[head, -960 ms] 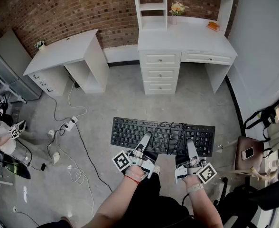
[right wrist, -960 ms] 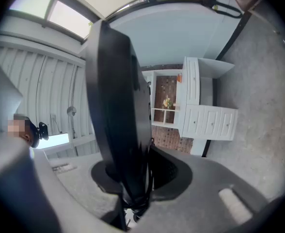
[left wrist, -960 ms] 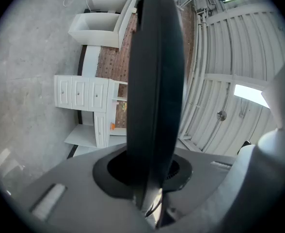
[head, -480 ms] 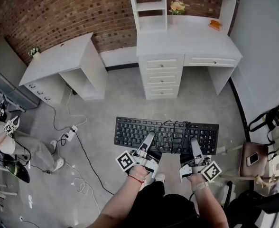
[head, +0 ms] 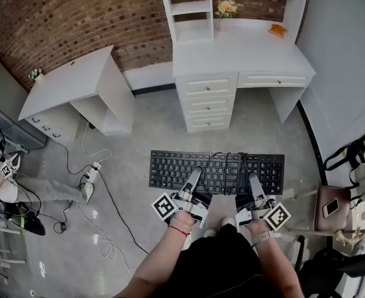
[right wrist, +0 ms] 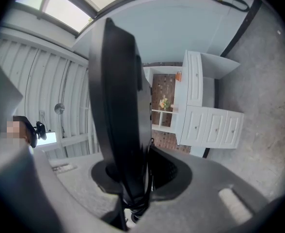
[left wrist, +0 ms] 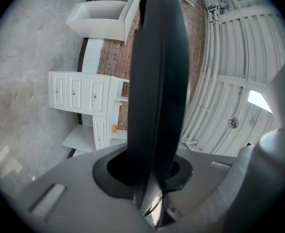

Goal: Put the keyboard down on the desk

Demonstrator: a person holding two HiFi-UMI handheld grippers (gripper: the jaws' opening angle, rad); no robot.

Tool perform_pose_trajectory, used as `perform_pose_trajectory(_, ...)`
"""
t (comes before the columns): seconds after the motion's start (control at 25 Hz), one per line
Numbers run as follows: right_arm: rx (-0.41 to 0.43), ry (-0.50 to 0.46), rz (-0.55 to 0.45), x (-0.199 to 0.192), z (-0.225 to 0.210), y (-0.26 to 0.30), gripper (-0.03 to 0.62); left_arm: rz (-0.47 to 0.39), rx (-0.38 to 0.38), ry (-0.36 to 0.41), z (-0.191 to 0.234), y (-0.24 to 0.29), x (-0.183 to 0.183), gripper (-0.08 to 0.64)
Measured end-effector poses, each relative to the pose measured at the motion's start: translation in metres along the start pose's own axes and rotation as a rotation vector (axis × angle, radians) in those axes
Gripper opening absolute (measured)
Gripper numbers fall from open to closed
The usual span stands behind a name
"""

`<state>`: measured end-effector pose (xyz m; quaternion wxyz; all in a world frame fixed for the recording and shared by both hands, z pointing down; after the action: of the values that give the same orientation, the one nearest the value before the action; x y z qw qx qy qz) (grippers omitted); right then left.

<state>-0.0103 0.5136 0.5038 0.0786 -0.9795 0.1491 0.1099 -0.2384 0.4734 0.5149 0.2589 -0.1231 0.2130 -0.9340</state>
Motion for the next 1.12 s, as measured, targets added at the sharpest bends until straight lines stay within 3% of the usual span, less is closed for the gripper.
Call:
perform_pose_trajectory(0.6,-0.001,0.041,0.035,0.038,-0.017,0.080,0.080,-0.038,0.017,0.004,0.030,0.069,0.033,0.077)
perform_pose_trajectory(1.12,-0.020,0.067,0.061,0.108,-0.052,0.152,0.080,-0.059,0.046,0.013,0.080,0.157,0.040,0.077)
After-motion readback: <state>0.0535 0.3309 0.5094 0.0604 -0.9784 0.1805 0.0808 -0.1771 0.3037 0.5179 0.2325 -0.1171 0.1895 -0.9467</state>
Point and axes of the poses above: the fingertips, and each gripper's own axes: y forward along the fingers, z to its left, x out of its top, the point moved 6 cm from there along -y, backward along the fingers, and after that the axes turned 9 degrees about -x, right-handed, at the moved point
